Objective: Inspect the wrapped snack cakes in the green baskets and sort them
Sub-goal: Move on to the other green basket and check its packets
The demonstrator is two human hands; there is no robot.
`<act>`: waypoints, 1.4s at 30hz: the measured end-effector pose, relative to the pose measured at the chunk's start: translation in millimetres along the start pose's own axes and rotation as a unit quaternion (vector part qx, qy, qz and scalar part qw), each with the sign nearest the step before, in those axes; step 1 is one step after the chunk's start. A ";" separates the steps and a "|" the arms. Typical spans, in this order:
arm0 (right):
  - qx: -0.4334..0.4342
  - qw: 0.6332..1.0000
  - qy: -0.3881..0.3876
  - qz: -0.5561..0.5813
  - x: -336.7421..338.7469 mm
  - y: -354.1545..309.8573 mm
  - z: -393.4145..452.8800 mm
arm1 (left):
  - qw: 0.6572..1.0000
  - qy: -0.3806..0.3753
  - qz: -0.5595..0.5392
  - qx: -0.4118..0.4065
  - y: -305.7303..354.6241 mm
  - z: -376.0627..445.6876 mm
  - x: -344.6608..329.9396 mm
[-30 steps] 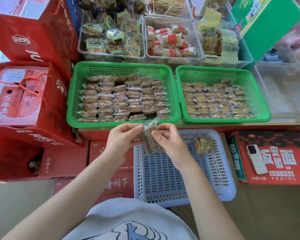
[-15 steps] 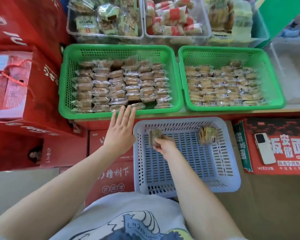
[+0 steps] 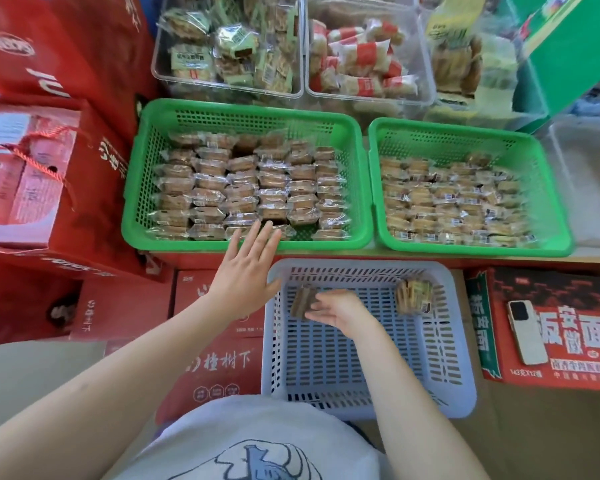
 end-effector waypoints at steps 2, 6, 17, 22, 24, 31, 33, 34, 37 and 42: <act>0.090 0.994 -0.007 -0.059 5.2 -34.9 -31.3 | 1.000 -0.017 0.005 0.000 -1.5 18.5 7.9; 0.281 0.932 0.127 -0.192 19.0 -117.8 -72.4 | 0.998 -0.040 0.039 -0.010 -8.3 52.3 18.3; 0.376 0.519 0.242 -0.729 -39.6 -190.3 -1.7 | 0.998 -0.053 0.019 0.011 -14.4 59.4 19.0; 0.386 0.456 0.244 -0.764 -44.5 -189.4 4.2 | 0.999 -0.047 0.022 0.007 -15.7 60.9 15.9; 0.387 0.464 0.240 -0.760 -43.1 -187.3 6.3 | 0.999 -0.049 0.022 0.009 -16.2 60.8 15.5; 0.373 0.515 0.204 -0.744 -39.5 -188.8 8.3 | 0.998 -0.058 0.019 0.009 -16.8 60.0 15.5; 0.373 0.525 0.192 -0.741 -38.1 -191.6 7.0 | 0.998 -0.063 0.016 0.011 -16.5 59.3 15.8; 0.374 0.528 0.185 -0.740 -37.7 -193.5 6.3 | 0.998 -0.064 0.014 0.012 -16.5 59.5 16.1; 0.381 0.532 0.177 -0.735 -38.6 -197.7 4.4 | 0.998 -0.066 0.014 0.015 -16.5 59.8 18.5; 0.377 0.523 0.196 -0.739 -42.6 -192.8 3.3 | 0.998 -0.060 0.006 0.018 -15.3 58.3 18.4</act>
Point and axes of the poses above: each hand's wrist, its own z-axis towards the middle knuckle, its own x-axis out of the back of the hand, y = z × x, the point moved 5 cm from there along z, towards the middle knuckle, and after that the axes turned 11 degrees about -z, right-handed, at the moved point
